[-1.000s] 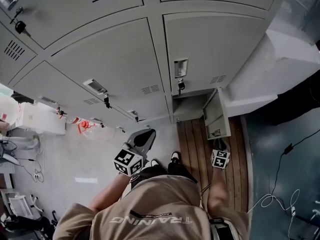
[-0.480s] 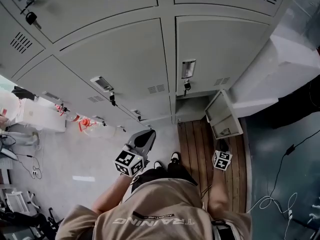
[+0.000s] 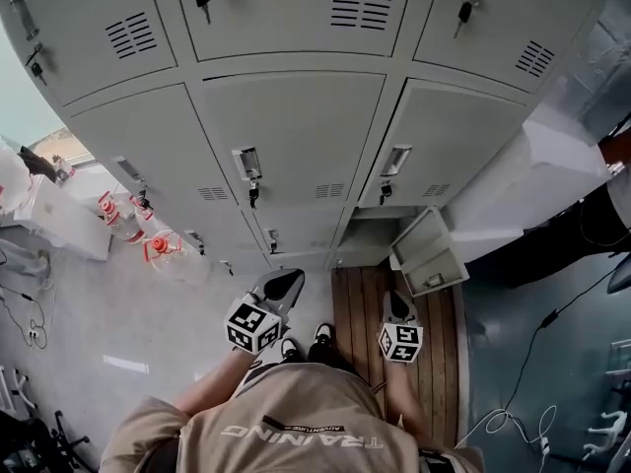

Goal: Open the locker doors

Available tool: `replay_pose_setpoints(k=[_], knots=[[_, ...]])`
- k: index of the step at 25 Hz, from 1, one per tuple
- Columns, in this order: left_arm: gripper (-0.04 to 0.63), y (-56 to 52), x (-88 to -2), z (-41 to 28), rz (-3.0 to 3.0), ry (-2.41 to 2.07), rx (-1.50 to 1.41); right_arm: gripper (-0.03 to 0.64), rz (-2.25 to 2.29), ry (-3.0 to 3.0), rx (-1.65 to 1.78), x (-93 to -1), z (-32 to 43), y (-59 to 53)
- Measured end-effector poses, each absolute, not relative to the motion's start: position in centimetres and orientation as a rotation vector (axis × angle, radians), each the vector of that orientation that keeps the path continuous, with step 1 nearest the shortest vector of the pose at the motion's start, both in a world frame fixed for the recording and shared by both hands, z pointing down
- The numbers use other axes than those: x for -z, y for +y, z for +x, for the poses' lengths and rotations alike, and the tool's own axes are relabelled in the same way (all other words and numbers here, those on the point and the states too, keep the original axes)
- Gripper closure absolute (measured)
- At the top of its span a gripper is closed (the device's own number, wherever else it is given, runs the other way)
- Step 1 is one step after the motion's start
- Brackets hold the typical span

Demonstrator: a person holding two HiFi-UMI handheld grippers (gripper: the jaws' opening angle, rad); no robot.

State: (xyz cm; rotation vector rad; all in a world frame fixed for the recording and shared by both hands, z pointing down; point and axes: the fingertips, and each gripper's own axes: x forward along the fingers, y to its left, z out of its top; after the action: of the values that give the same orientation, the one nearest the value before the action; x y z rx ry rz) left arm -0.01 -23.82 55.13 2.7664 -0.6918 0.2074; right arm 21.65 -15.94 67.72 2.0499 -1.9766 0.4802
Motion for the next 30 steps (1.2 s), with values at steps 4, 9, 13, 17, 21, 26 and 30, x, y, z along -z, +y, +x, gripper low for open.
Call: replay_pose_setpoints(k=[4, 9, 13, 17, 21, 26, 30], knots=[[0.589, -23.5, -54.1, -0.5, 2.815, -0.656, -0.178, 0.606, 2.073, -2.169, -0.487, -60.9, 16.9, -17.6], [0.589, -23.9, -50.5, -0.5, 2.91, -0.692, -0.124, 0.606, 2.023, -2.368, -0.355, -51.9, 12.8, -18.5], [0.589, -24.5, -47.5, -0.8, 2.953, -0.789, -0.089, 0.606, 1.97, -2.431, -0.14, -46.8, 11.2, -18.0], [0.589, -25.0, -46.0, -0.6, 2.976, -0.814, -0.08, 0.606, 1.902, -2.451, -0.012, -44.1, 10.7, -18.2], [0.589, -24.9, -46.5, 0.3, 2.958, -0.808, -0.1, 0.606, 1.83, -2.464, 0.016, -43.3, 11.3, -18.6], [0.589, -25.2, -46.3, 0.6, 2.958, -0.83, -0.108, 0.606, 1.804, -2.509, -0.079, -42.8, 13.0, -20.1], [0.589, -25.1, -46.1, 0.6, 2.954, -0.855, -0.103, 0.604, 1.801, -2.464, -0.04, -42.1, 15.1, -23.1]])
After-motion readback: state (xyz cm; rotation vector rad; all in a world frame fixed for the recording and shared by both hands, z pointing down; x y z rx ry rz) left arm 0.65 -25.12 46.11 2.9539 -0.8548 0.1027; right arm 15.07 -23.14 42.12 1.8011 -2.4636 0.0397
